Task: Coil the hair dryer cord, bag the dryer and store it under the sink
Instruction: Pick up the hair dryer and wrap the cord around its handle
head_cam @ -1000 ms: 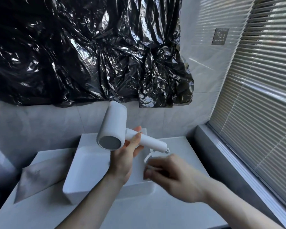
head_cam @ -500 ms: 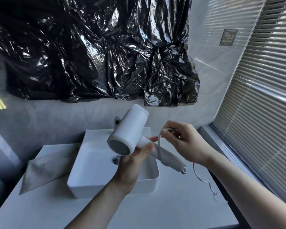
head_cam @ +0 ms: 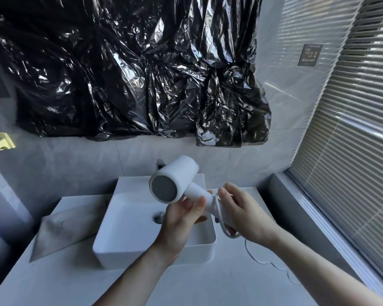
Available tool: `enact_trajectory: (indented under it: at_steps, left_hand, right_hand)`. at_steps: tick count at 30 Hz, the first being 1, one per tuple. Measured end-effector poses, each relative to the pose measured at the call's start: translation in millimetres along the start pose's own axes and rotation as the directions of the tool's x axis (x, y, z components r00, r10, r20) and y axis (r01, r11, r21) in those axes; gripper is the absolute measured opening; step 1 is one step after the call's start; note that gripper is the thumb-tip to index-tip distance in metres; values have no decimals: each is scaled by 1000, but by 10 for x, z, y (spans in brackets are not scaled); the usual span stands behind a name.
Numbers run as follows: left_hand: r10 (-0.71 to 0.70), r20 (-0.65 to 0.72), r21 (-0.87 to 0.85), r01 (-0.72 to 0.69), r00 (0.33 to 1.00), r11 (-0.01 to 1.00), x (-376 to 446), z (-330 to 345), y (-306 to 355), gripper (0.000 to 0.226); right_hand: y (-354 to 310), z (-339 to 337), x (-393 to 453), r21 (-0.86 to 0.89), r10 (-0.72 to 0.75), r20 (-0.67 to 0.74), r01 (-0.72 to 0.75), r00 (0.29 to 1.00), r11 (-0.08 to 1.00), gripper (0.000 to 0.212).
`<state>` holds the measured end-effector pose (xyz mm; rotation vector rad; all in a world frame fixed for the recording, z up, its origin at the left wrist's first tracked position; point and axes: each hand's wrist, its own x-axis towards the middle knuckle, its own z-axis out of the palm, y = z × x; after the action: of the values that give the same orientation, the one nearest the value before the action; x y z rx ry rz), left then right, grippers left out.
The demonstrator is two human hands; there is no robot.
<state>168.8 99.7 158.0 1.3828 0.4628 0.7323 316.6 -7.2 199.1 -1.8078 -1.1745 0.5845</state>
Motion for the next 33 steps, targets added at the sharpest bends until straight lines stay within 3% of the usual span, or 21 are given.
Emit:
enact_trajectory:
  at_steps: [2,4,7,10,11,13,15,17,20,22,24,28,30,33]
  left_hand:
    - [-1,21,212,-3,1000,977,-50,-147,-52,35]
    - [-30,-53,382,48,998,923,-99,-364,-117,71]
    - [113,-165,529,-9,980,848,-125,-698,-42,94]
    - [163,98,602,-189,982,776,18,-831,226,123]
    - [144,193,624,-235,970,745,74,-805,296,123]
    - [159,297,616,-316,942,722,156,-713,330,102]
    - [223,271,529,-338,937,778,176,-604,349,63]
    - [271,215,399,-338,938,852,174,-535,376,41]
    - [239,64,138,-246,969,959,202,-533,390,47]
    - [177,-9,0,-177,984,984,240,-529,384,60]
    - [135,-64,-59,-138,989,989,268,-473,408,63]
    - [68,-250,-69,-88,966,994,318,-376,482,36]
    - [66,-332,-53,-89,941,995,354,-401,507,34]
    - [62,-409,-7,-71,910,997,396,-515,548,29]
  right_hand:
    - [41,-112,53,49,22,38,-24,999,999,44]
    - [86,-252,82,39,82,107,-86,991,995,44]
    - [152,-415,87,33,155,240,-167,958,985,39]
    - [192,-475,116,37,182,367,-210,912,977,39]
    - [177,-476,131,46,185,407,-223,894,974,38]
    - [102,-484,147,96,177,480,-251,859,963,37]
    - [-18,-523,151,172,173,523,-303,834,937,35]
    - [-106,-603,182,249,160,569,-354,807,901,31]
    - [-82,-705,299,385,135,543,-389,828,837,18]
    - [-1,-677,378,462,63,494,-323,867,826,19]
    - [54,-513,433,476,30,437,-259,899,841,6]
    - [-41,-78,385,305,49,240,-123,970,944,42]
    - [-83,47,285,86,-10,155,-3,988,996,45]
    - [-138,111,93,-169,-103,148,128,984,977,38]
